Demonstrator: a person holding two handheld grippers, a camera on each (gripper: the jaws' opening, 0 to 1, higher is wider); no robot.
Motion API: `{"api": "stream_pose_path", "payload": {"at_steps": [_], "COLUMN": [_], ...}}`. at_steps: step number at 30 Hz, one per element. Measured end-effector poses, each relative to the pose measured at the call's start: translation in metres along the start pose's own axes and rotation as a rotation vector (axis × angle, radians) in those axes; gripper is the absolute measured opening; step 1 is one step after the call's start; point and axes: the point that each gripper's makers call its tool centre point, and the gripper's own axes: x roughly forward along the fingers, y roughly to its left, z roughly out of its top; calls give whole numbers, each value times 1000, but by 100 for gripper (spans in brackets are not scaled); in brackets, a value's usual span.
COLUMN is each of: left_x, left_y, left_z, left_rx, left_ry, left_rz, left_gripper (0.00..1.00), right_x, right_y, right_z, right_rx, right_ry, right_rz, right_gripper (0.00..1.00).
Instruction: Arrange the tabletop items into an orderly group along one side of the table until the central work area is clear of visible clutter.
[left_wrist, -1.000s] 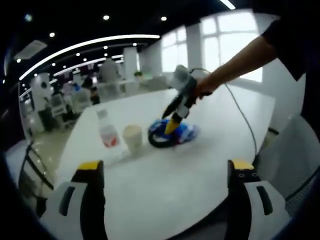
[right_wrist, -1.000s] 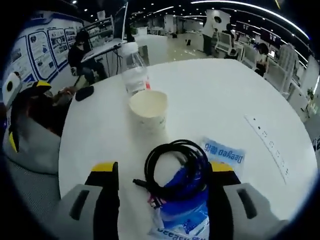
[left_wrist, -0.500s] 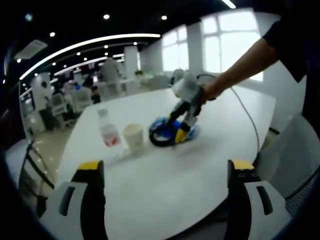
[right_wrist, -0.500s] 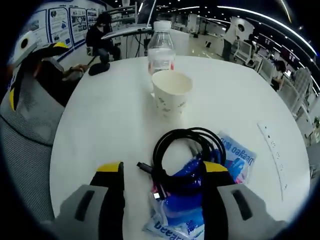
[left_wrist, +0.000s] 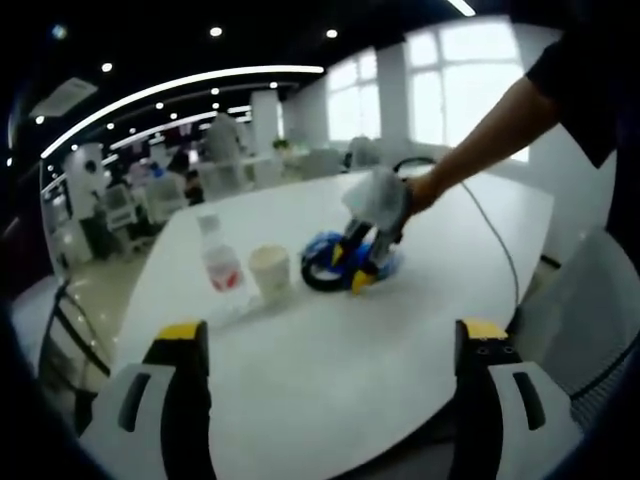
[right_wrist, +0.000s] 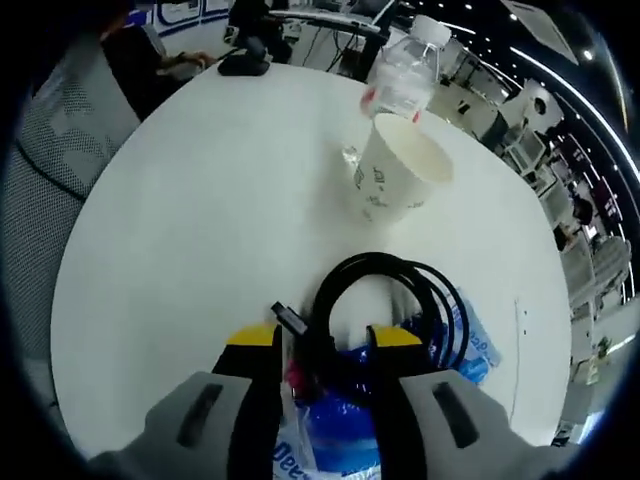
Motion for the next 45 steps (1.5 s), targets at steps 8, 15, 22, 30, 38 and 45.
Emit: {"api": "stream_pose_path", "payload": {"at_steps": [8,15,22,30,38,45], "left_x": [0,0,0,0,1,1], "left_y": [1,1,0,1,-2,-2], "left_z": [0,-2,-3,-5,-6,-5], "left_rx": [3,8,18,28,31,29], "left_ry": [0,7,16,23,24,20], "left_rz": [5,6,3,5,-12,-14], "left_gripper": [99,99,98,97,97,97], "right_x": [7,6,7,5,-9,-24], "right_y": [3,10,16,13,1,-2], "right_z": [-2,-1,2,9,24,29], "right_rx": [-32,-80,-174,-266,-293,-313], "right_ry": [46,46,33,16,-33,-52], "right_rz": [24,34,-5,-93,-187,-234], "right_gripper": [25,19,12,10,9,9]}}
